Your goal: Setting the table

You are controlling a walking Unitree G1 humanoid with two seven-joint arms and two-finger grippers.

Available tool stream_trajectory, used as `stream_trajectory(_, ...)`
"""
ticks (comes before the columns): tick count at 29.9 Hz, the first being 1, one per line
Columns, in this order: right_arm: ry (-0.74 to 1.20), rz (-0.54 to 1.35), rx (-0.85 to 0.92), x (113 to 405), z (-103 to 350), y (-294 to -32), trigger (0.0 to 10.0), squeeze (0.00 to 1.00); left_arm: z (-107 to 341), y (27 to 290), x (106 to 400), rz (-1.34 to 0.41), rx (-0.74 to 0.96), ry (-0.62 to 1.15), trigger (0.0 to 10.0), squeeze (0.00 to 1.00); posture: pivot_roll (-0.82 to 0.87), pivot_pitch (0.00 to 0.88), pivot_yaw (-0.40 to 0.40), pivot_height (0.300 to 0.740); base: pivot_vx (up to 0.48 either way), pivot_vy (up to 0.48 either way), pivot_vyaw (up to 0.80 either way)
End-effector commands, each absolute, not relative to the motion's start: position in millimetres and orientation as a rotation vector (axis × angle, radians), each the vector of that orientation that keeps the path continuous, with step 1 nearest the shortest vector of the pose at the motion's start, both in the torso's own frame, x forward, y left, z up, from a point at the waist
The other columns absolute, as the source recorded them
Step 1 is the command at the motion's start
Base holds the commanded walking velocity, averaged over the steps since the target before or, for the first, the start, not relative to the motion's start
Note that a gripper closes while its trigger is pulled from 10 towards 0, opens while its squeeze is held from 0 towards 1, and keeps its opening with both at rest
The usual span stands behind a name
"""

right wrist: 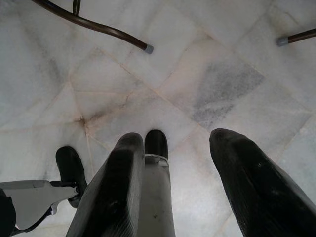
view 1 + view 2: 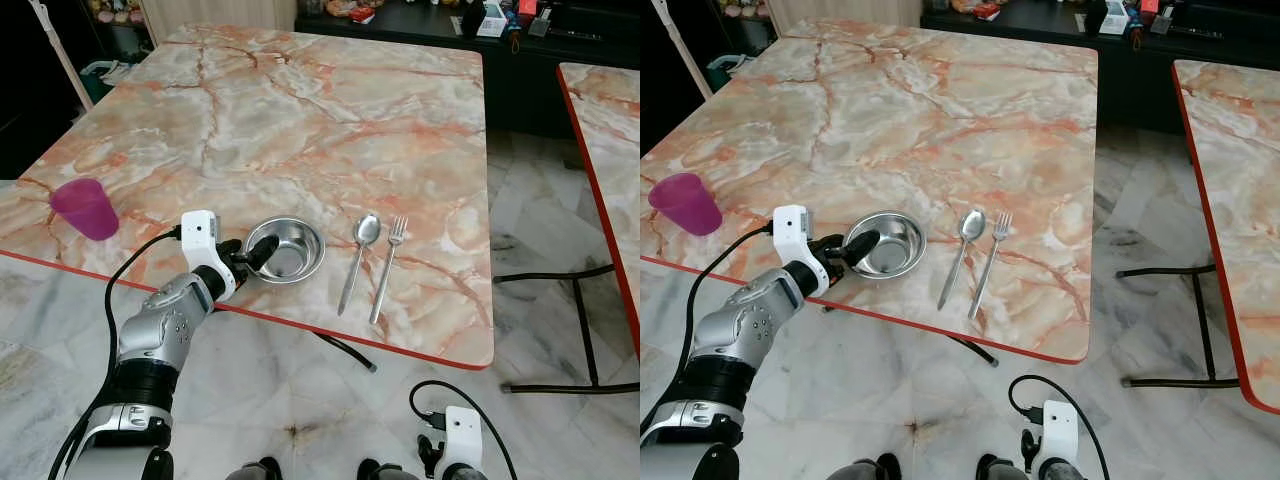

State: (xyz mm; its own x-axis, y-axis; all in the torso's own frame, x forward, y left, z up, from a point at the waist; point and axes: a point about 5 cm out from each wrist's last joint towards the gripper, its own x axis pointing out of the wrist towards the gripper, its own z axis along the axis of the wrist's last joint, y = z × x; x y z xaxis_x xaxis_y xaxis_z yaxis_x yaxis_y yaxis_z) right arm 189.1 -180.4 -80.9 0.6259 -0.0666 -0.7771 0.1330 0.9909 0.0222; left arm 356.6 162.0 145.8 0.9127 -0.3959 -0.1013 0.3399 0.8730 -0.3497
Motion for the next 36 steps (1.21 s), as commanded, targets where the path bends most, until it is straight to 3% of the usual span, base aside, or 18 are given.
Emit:
stream_trajectory(1, 0.904, -0.133, 0.093, 182.0, -84.3, -181.3, 10.0, 0.0, 142.8, 163.9, 357.7, -0.373, -0.314, 0.193, 10.0, 0.0, 0.05, 0.187, 0.012, 0.74, 0.0, 0.0, 0.0)
stream_trajectory(3, 0.904, -0.133, 0.093, 181.9, -84.3, -181.0, 10.0, 0.0, 141.0, 163.8, 357.6, -0.375, -0.312, 0.207, 10.0, 0.0, 0.05, 0.188, 0.013, 0.74, 0.0, 0.0, 0.0)
stream_trajectory(4, 0.904, -0.133, 0.093, 181.9, -84.3, -181.0, 10.0, 0.0, 138.6, 164.0, 357.5, -0.372, -0.305, 0.223, 9.3, 0.0, 0.05, 0.187, 0.01, 0.74, 0.0, 0.0, 0.0)
stream_trajectory(5, 0.904, -0.133, 0.093, 181.9, -84.3, -181.0, 10.0, 0.0, 136.9, 164.2, 357.4, -0.369, -0.3, 0.235, 9.3, 0.0, 0.05, 0.187, 0.01, 0.74, 0.0, 0.0, 0.0)
stream_trajectory(6, 0.904, -0.132, 0.093, 181.9, -84.3, -181.0, 10.0, 0.0, 135.0, 164.4, 357.2, -0.364, -0.298, 0.245, 5.9, 0.0, 0.05, 0.188, 0.01, 0.74, 0.0, 0.0, 0.0)
stream_trajectory(8, 0.904, -0.133, 0.092, 182.1, -84.2, -181.2, 10.0, 0.0, 132.3, 164.6, 356.8, -0.36, -0.299, 0.259, 5.8, 0.0, 0.05, 0.188, 0.01, 0.74, 0.0, 0.0, 0.0)
stream_trajectory(9, 0.903, -0.133, 0.092, 182.1, -84.2, -181.3, 10.0, 0.0, 132.0, 164.5, 356.6, -0.362, -0.3, 0.261, 5.2, 0.0, 0.05, 0.188, 0.01, 0.74, 0.0, 0.0, 0.0)
stream_trajectory(12, 0.903, -0.133, 0.091, 182.1, -84.2, -181.5, 10.0, 0.0, 131.1, 164.4, 356.1, -0.362, -0.301, 0.267, 5.3, 0.0, 0.05, 0.188, 0.009, 0.74, 0.0, 0.0, 0.0)
stream_trajectory(13, 0.903, -0.133, 0.091, 182.2, -84.1, -181.6, 10.0, 0.0, 131.0, 164.3, 356.2, -0.362, -0.301, 0.268, 4.2, 0.0, 0.05, 0.187, 0.009, 0.74, 0.0, 0.0, 0.0)
stream_trajectory(14, 0.903, -0.132, 0.09, 182.3, -84.1, -181.6, 10.0, 0.0, 131.0, 164.3, 356.3, -0.362, -0.301, 0.269, 4.2, 0.0, 0.05, 0.187, 0.009, 0.74, 0.0, 0.0, 0.0)
stream_trajectory(15, 0.903, -0.132, 0.09, 182.3, -84.1, -181.6, 10.0, 0.0, 130.9, 164.2, 356.2, -0.361, -0.302, 0.269, 2.4, 0.0, 0.05, 0.186, 0.009, 0.74, 0.0, 0.0, 0.0)
stream_trajectory(16, 0.903, -0.132, 0.091, 182.4, -84.1, -181.5, 10.0, 0.0, 131.4, 163.5, 356.0, -0.367, -0.305, 0.266, 0.0, 0.0, 0.05, 0.186, 0.009, 0.74, 0.0, 0.0, 0.0)
stream_trajectory(36, 0.902, -0.128, 0.09, 183.8, -83.6, -180.3, 10.0, 0.0, 142.8, 170.0, 358.0, -0.368, -0.324, 0.229, 0.0, 0.0, 0.06, 0.183, 0.008, 0.74, 0.0, 0.0, 0.0)
